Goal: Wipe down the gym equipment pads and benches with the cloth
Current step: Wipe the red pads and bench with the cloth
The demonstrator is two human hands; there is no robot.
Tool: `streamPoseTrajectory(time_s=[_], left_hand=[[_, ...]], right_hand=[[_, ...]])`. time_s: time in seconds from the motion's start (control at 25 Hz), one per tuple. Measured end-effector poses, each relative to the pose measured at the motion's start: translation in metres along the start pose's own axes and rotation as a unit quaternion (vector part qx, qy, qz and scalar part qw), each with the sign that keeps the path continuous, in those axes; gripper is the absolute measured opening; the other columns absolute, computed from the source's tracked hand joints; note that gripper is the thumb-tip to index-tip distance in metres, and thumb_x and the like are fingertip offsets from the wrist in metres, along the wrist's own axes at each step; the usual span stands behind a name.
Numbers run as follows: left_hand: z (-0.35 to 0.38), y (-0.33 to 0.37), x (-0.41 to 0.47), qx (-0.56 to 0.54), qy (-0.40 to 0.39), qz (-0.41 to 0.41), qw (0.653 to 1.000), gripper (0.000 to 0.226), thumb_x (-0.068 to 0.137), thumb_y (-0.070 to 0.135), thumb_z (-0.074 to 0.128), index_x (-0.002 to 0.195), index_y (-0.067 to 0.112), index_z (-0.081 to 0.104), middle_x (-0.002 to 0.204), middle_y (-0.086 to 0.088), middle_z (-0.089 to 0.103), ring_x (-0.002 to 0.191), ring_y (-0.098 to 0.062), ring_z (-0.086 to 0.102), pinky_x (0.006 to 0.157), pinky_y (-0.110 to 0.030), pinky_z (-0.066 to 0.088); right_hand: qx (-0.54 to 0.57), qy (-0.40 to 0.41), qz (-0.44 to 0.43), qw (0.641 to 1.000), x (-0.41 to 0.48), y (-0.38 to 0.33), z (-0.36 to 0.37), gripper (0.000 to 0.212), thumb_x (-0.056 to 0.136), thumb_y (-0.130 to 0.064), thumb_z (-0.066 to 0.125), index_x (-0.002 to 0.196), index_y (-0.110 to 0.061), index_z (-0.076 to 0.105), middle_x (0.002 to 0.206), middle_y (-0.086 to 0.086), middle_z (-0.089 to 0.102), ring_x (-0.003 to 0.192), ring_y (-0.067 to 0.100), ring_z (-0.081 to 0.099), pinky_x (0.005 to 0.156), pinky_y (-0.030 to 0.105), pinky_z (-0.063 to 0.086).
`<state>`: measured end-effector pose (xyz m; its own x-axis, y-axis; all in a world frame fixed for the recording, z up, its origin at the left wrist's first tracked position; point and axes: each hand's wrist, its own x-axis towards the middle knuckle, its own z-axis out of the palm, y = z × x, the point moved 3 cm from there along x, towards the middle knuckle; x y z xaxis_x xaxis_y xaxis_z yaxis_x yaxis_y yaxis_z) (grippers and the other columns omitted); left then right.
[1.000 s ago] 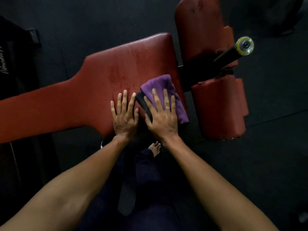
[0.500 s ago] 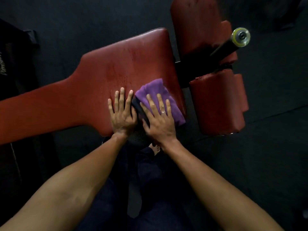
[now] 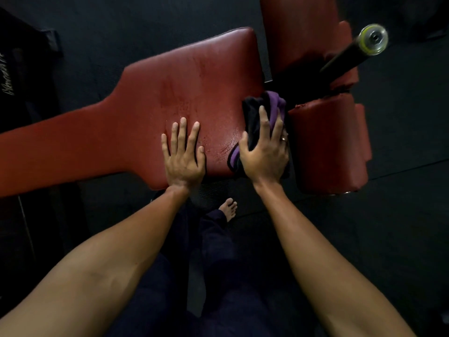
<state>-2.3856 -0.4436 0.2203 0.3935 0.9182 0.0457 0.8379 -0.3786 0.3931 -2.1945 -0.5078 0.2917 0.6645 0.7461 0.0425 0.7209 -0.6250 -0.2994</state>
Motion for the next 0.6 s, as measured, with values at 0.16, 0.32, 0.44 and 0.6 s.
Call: streamPoseTrajectory(time_s=[0.16,0.32,0.44,0.6], left_hand=[[0.000,0.000,-0.001,0.003,0.003,0.004,1.000,0.058,0.104,0.035,0.037,0.160,0.024,0.027,0.168,-0.006,0.019,0.156,-0.023,0.012,0.124,-0.056,0.012],[0.003,-0.002,0.001,0.001,0.012,0.011,1.000,0.056,0.105,0.036,0.034,0.159,0.024,0.029,0.167,-0.007,0.022,0.156,-0.024,0.016,0.124,-0.057,0.015],[0.003,-0.004,0.000,0.014,0.029,0.018,0.999,0.056,0.103,0.032,0.034,0.158,0.022,0.032,0.166,-0.010,0.026,0.154,-0.026,0.021,0.122,-0.058,0.019],[-0.001,0.001,-0.001,-0.006,0.007,0.000,1.000,0.058,0.103,0.032,0.037,0.159,0.024,0.029,0.168,-0.006,0.021,0.156,-0.023,0.015,0.124,-0.057,0.013]], right_hand=[[0.021,0.018,0.008,1.000,-0.034,0.019,-0.003,0.064,0.094,-0.041,0.056,0.154,-0.024,0.043,0.162,0.015,0.035,0.145,0.035,0.039,0.114,0.051,0.040],[-0.031,0.014,-0.030,0.999,-0.052,-0.033,0.019,0.060,0.098,-0.041,0.053,0.154,-0.023,0.045,0.165,0.013,0.029,0.153,0.042,0.021,0.125,0.058,0.010],[-0.035,-0.034,-0.185,0.982,-0.076,-0.043,0.036,0.060,0.097,-0.041,0.058,0.153,-0.022,0.047,0.164,0.012,0.033,0.154,0.039,0.022,0.126,0.055,0.010],[-0.069,-0.027,-0.255,0.964,-0.032,-0.016,0.017,0.062,0.096,-0.042,0.058,0.154,-0.026,0.045,0.165,0.010,0.031,0.154,0.035,0.025,0.125,0.054,0.016]])
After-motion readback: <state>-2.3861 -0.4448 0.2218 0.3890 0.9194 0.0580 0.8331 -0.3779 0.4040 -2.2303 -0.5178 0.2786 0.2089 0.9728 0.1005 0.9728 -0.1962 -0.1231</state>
